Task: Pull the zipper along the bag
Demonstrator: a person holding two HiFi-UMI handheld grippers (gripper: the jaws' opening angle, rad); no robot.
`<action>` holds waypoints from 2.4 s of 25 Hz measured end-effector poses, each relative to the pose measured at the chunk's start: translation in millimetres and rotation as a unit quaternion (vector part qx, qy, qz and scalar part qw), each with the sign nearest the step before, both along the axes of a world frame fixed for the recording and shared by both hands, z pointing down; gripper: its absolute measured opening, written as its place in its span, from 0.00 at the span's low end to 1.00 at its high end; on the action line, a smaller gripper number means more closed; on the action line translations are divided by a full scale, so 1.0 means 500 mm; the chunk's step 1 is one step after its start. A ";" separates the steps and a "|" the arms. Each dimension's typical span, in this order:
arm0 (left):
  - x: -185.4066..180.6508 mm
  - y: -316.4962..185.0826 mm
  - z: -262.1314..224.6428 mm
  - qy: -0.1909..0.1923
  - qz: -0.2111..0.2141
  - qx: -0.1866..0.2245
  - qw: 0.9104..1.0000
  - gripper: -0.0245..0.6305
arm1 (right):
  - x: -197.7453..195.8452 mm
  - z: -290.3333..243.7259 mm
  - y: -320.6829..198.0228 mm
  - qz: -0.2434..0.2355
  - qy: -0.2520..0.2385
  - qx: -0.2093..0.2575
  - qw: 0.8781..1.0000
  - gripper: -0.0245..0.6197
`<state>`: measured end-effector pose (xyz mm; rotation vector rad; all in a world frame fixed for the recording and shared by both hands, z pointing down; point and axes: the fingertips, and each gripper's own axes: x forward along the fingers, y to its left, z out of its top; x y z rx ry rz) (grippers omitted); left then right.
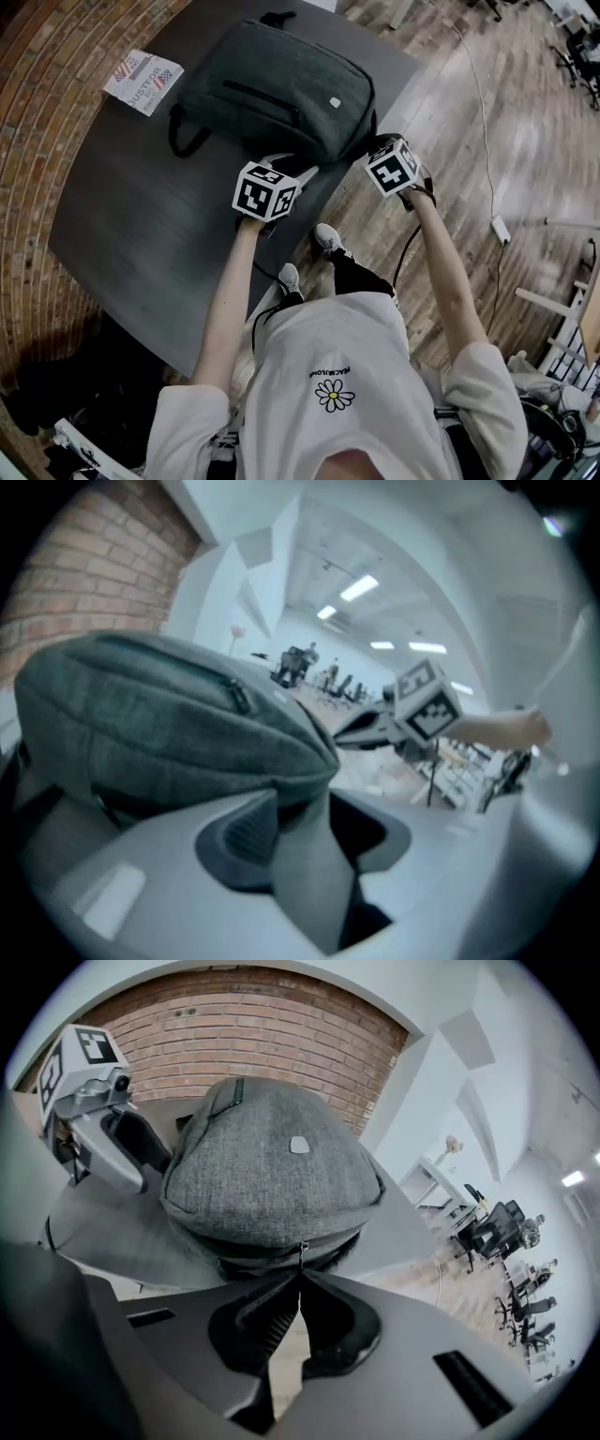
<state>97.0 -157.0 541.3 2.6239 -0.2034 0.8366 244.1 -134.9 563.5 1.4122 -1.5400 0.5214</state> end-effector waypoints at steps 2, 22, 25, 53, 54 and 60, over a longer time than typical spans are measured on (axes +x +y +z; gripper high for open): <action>0.004 -0.003 -0.039 -0.016 0.028 0.088 0.996 0.21 | 0.013 0.003 -0.004 -0.011 0.006 -0.004 1.000 0.05; 0.031 -0.231 -0.058 -0.066 0.009 0.231 0.971 0.11 | -0.001 -0.010 0.028 -0.024 -0.027 -0.002 0.999 0.05; 0.030 -0.233 -0.060 -0.058 0.003 0.231 0.971 0.10 | 0.003 -0.010 0.022 -0.017 -0.040 0.008 0.999 0.05; 0.026 -0.239 -0.054 -0.032 -0.017 0.210 0.977 0.10 | -0.123 0.017 0.048 -0.177 0.064 -0.047 0.981 0.05; 0.025 -0.239 -0.054 -0.029 -0.018 0.209 0.977 0.10 | -0.140 0.020 0.056 -0.198 0.088 -0.049 0.975 0.05; 0.028 -0.235 -0.054 -0.025 -0.018 0.212 0.977 0.09 | -0.171 0.004 0.039 -0.069 -0.023 -0.017 0.997 0.05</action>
